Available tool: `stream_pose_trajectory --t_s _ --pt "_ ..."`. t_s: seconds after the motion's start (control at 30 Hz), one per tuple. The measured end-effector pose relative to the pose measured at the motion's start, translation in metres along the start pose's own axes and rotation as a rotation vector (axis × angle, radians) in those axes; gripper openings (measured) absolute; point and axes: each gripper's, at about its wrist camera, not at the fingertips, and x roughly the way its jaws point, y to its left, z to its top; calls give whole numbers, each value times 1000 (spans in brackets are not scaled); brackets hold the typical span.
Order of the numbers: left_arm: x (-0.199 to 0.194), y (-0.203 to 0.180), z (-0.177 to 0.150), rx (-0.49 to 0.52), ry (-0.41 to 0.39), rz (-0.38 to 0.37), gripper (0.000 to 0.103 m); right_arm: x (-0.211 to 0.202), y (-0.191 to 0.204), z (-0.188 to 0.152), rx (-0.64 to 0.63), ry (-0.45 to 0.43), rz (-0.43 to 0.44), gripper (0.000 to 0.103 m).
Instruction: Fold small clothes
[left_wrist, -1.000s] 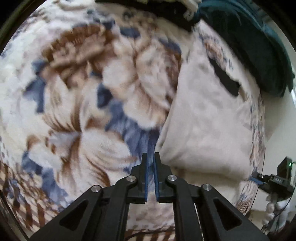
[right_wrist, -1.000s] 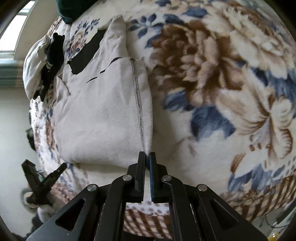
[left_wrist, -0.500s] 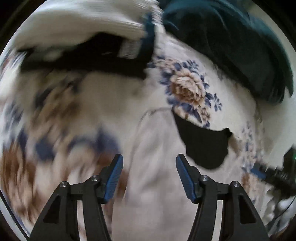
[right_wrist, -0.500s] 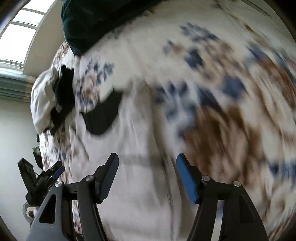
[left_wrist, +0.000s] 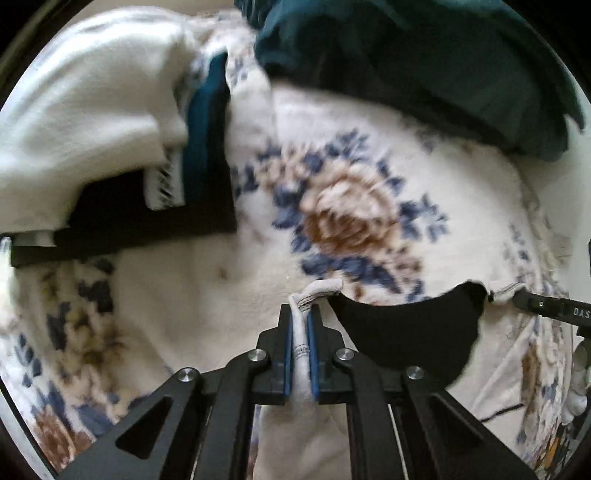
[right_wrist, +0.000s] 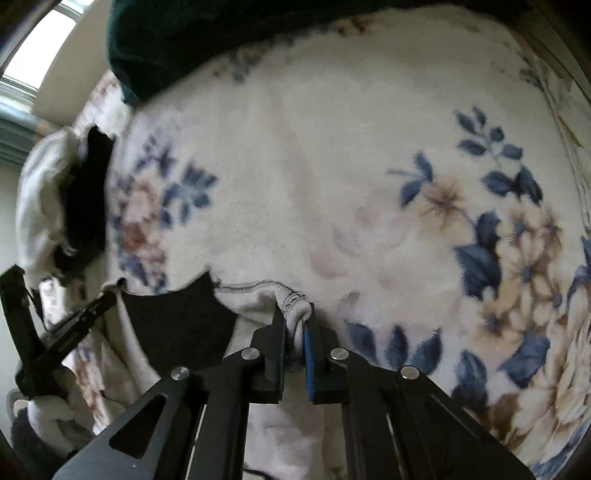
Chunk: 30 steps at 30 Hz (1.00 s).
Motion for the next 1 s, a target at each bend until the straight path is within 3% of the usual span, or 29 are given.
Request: stream_pose_trajectory --t_s 0.17,0.33,0.53,0.63,0.73,0.77,0.8,0.9,1.0 --pt "-77 -2 -20 -39 -116 -75 5 -45 4 -23 24 -72 90 7" --pt "-144 -2 -80 -89 -167 -123 5 -111 10 -71 -25 -142 169 7" --pt "-141 8 -169 -154 -51 -112 6 -147 6 -168 -105 -123 191 7" --pt "-116 17 -208 -158 38 -93 6 -140 -5 -212 -132 -62 185 7" --pt "-107 26 -232 -189 100 -135 11 -118 -19 -248 -176 26 119 7" --pt "-109 28 -237 -193 102 -151 15 -109 -24 -257 -182 61 94 7" --pt "-114 30 -243 -203 100 -166 26 -101 -29 -265 -189 98 95 7" --pt "-133 43 -249 -279 77 -213 44 -86 -37 -278 -209 207 22 28" --pt "-139 56 -244 -401 58 -246 52 -97 -48 -284 -152 215 24 43"
